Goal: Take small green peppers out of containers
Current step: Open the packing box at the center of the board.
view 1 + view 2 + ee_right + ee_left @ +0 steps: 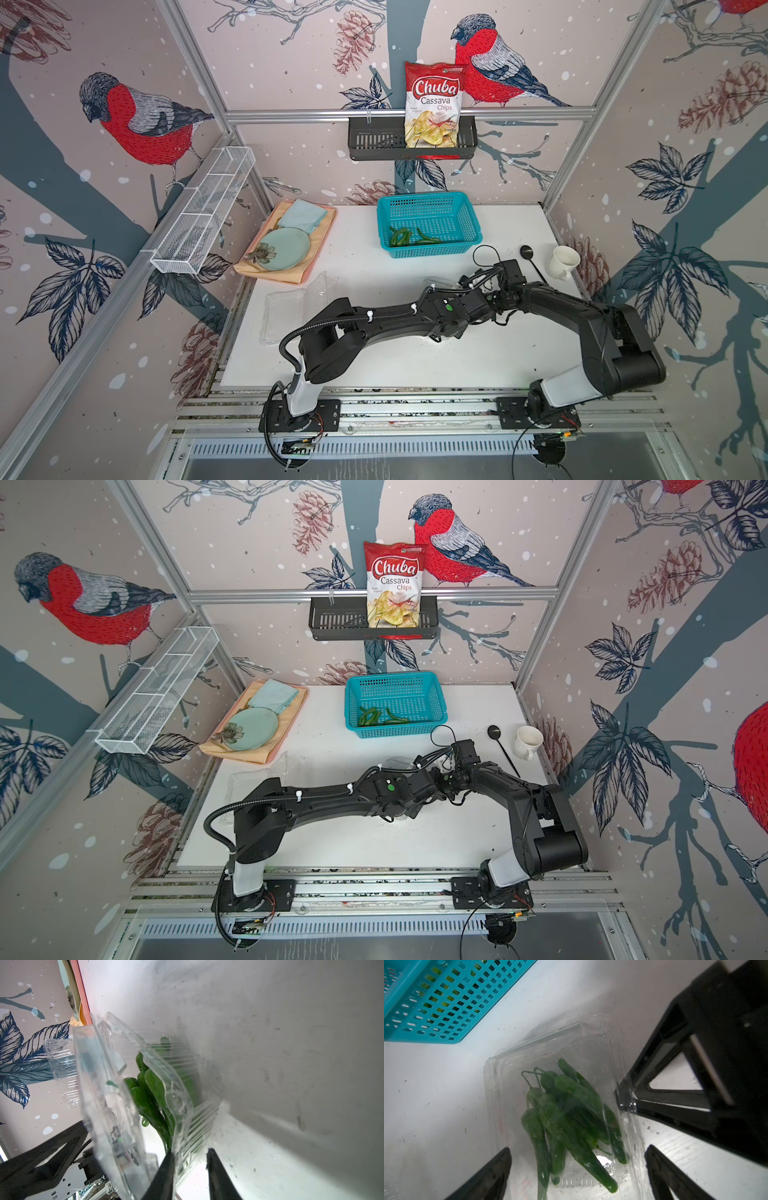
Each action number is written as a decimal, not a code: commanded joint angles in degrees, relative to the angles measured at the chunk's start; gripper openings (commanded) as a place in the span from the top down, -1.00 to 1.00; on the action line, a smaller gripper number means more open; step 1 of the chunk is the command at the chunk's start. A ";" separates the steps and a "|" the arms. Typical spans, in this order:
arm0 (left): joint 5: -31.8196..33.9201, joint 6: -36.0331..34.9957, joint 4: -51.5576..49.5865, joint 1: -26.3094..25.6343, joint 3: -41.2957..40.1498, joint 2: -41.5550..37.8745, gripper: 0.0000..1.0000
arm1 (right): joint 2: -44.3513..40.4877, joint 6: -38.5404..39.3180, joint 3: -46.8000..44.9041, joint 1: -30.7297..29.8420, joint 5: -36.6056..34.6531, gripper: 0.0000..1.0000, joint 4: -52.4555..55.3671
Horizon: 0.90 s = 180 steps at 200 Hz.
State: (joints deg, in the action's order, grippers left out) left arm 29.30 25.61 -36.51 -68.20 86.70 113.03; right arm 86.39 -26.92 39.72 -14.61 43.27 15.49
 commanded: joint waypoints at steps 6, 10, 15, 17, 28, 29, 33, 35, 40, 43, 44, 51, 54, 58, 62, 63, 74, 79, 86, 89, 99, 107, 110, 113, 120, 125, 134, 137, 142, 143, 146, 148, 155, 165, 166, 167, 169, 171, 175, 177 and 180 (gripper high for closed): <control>0.35 -2.07 2.37 0.02 -0.24 -0.71 -0.94 | 0.16 0.99 0.24 -0.24 0.29 0.42 1.57; -0.54 -2.34 2.41 0.08 -0.12 -0.71 -0.94 | 0.23 0.99 0.25 -0.18 0.35 0.42 1.64; -1.51 -2.53 2.30 0.09 0.13 -0.71 -0.94 | 0.35 1.07 0.34 -0.20 0.39 0.42 1.80; -1.90 -2.57 2.25 0.09 0.16 -0.71 -0.94 | 0.36 1.12 0.35 -0.23 0.41 0.42 1.87; -4.36 -3.00 3.01 0.08 -0.32 -1.12 -0.94 | 0.45 1.16 0.32 -0.31 0.33 0.42 1.87; -4.52 -3.01 3.11 0.09 -0.35 -1.18 -0.95 | 0.45 1.16 0.34 -0.27 0.28 0.42 1.85; -5.34 -3.10 3.42 0.04 -0.69 -1.31 -0.95 | 0.40 1.08 0.26 -0.24 0.25 0.42 1.87; -5.64 -3.13 3.61 0.08 -0.73 -1.39 -0.95 | 0.41 1.08 0.24 -0.31 0.22 0.42 1.77; -6.51 -3.15 3.91 0.09 -1.07 -1.54 -0.96 | 0.41 1.00 0.26 -0.29 0.23 0.42 1.74; -7.05 -3.28 4.12 0.05 -1.22 -1.58 -0.96 | 0.44 0.99 0.27 -0.29 0.17 0.42 1.64; -7.23 -3.28 4.19 0.07 -1.24 -1.58 -0.96 | 0.44 0.99 0.27 -0.31 0.21 0.42 1.60; -8.31 -3.41 4.55 0.10 -1.35 -1.59 -0.97 | 0.53 0.99 0.24 -0.42 0.15 0.43 1.61; -8.65 -3.52 4.60 0.11 -1.42 -1.54 -0.97 | 0.59 0.98 0.18 -0.36 0.22 0.42 1.57; -8.97 -3.54 4.64 0.07 -1.40 -1.44 -0.97 | 0.62 0.99 0.14 -0.36 0.14 0.43 1.57; -9.04 -3.63 4.63 0.05 -1.33 -1.21 -0.97 | 0.65 0.95 0.18 -0.41 0.11 0.43 1.57; -9.02 -3.63 4.58 0.03 -1.34 -1.14 -0.97 | 0.64 0.97 0.18 -0.42 0.09 0.43 1.57; -7.82 -3.53 3.59 0.10 -0.97 -0.29 -0.95 | 0.96 1.05 0.14 -0.65 0.15 0.43 1.63; -6.48 -3.35 2.83 0.16 -0.71 0.25 -0.93 | 1.01 1.08 0.13 -0.70 0.08 0.43 1.57; -4.29 -2.92 1.78 0.13 -0.42 0.98 -0.91 | 1.14 1.23 0.26 -0.81 0.03 0.43 1.69; -3.23 -2.79 1.20 0.14 -0.32 1.23 -0.90 | 1.23 1.32 0.21 -0.87 -0.05 0.43 1.76; 0.02 -1.94 -0.43 0.35 0.07 2.03 -0.88 | 1.31 1.66 0.27 -1.05 -0.28 0.43 2.15; 2.00 -1.60 -1.53 0.54 0.27 2.40 -0.87 | 1.36 2.01 0.25 -1.21 -0.59 0.44 2.53; 2.83 -1.47 -1.94 0.68 0.41 2.51 -0.87 | 1.41 2.18 0.25 -1.23 -0.70 0.44 2.70; 3.52 -1.33 -2.41 0.74 0.62 2.54 -0.87 | 1.38 2.36 0.22 -1.35 -0.90 0.44 2.84; 5.56 -1.09 -3.26 0.88 0.80 2.48 -0.86 | 1.38 2.81 0.25 -1.45 -1.25 0.46 3.37; 6.82 -1.13 -3.69 0.89 0.90 2.31 -0.85 | 1.40 3.11 0.26 -1.49 -1.43 0.47 3.64; 8.41 -1.08 -4.22 1.09 0.91 1.79 -0.84 | 1.38 3.65 0.18 -1.60 -1.91 0.48 4.24; 8.86 -1.11 -4.38 1.14 0.85 1.63 -0.83 | 1.41 3.77 0.16 -1.59 -2.09 0.48 4.35; 9.44 -1.00 -4.66 1.18 0.86 1.37 -0.82 | 1.28 4.01 0.06 -1.72 -2.41 0.49 4.58; 9.54 -1.04 -4.73 1.21 0.90 1.30 -0.82 | 1.30 4.04 0.03 -1.68 -2.40 0.49 4.61; 9.81 -1.00 -4.73 1.27 0.89 1.11 -0.80 | 1.25 4.18 -0.01 -1.65 -2.53 0.49 4.69; 9.97 -1.06 -4.78 1.31 0.86 0.95 -0.79 | 1.24 4.27 0.00 -1.67 -2.67 0.49 4.72; 10.52 -1.02 -5.00 1.28 0.90 0.64 -0.77 | 1.21 4.53 -0.08 -1.77 -3.03 0.49 5.06; 11.10 -0.91 -5.39 1.25 0.87 0.28 -0.76 | 1.14 4.84 -0.17 -1.87 -3.52 0.50 5.38; 11.16 -0.91 -5.40 1.28 0.86 0.27 -0.76 | 1.14 4.85 -0.17 -1.89 -3.53 0.50 5.36; 11.19 -0.91 -5.41 1.30 0.85 0.22 -0.76 | 1.10 4.85 -0.17 -1.95 -3.58 0.50 5.40; 11.17 -0.95 -5.41 1.29 0.85 0.12 -0.76 | 1.12 4.92 -0.17 -1.94 -3.70 0.50 5.47; 11.19 -0.92 -5.49 1.31 0.84 0.05 -0.76 | 1.14 4.94 -0.17 -1.99 -3.78 0.50 5.49; 11.29 -0.91 -5.50 1.32 0.83 -0.08 -0.76 | 1.06 4.99 -0.22 -2.03 -3.96 0.50 5.51; 11.30 -0.95 -5.50 1.25 0.77 -0.16 -0.76 | 1.00 5.00 -0.19 -2.01 -4.10 0.50 5.56; 11.35 -0.91 -5.50 1.31 0.82 -0.24 -0.76 | 1.05 5.01 -0.23 -2.06 -4.24 0.50 5.58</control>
State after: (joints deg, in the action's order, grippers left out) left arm 34.81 23.57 -39.99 -67.31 87.07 114.08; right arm 87.50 -23.79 39.81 -16.45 42.30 17.17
